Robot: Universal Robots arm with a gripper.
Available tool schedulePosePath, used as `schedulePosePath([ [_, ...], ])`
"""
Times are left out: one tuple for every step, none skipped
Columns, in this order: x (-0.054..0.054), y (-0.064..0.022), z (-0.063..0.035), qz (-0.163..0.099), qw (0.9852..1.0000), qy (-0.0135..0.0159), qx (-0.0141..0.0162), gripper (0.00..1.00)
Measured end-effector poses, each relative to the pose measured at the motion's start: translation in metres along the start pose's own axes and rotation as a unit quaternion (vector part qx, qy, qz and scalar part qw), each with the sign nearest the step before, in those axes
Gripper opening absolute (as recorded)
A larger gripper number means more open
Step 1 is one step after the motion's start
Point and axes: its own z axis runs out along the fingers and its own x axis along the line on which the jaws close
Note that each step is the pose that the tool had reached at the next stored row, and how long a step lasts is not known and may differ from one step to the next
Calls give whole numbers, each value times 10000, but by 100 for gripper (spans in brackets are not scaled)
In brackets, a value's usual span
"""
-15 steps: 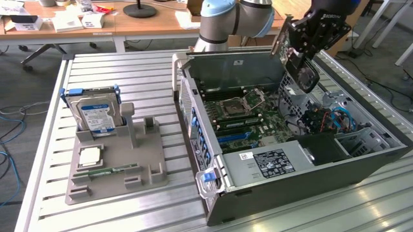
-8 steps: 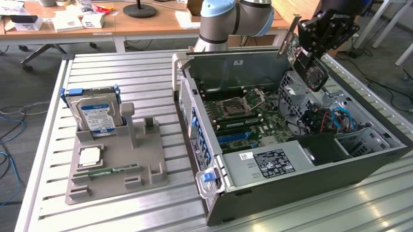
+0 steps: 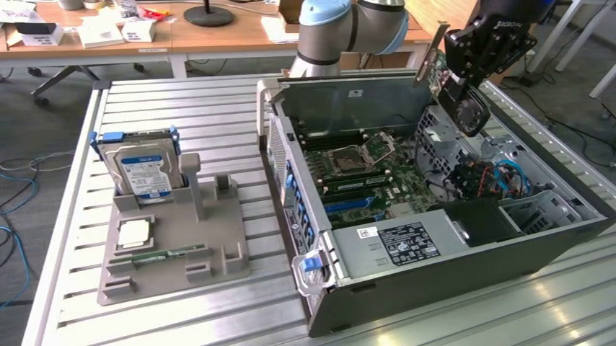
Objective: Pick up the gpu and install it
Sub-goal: 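Insert the gpu into the slot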
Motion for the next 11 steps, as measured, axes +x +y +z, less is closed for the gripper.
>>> schedulePosePath([
  [0, 0, 0, 0, 10000, 0, 0, 26],
  [0, 0, 0, 0, 10000, 0, 0, 26],
  [0, 0, 0, 0, 10000, 0, 0, 26],
  [0, 0, 0, 0, 10000, 0, 0, 26],
  [0, 0, 0, 0, 10000, 0, 0, 26],
  [0, 0, 0, -6, 10000, 0, 0, 26],
  [0, 0, 0, -38, 10000, 2, 0, 26],
  [0, 0, 0, -101, 9999, 6, 0, 26],
  [0, 0, 1, -191, 9998, 12, -1, 26],
  [0, 0, 2, -283, 9996, 18, -1, 26],
  [0, 0, 3, -373, 9993, 24, -2, 26],
])
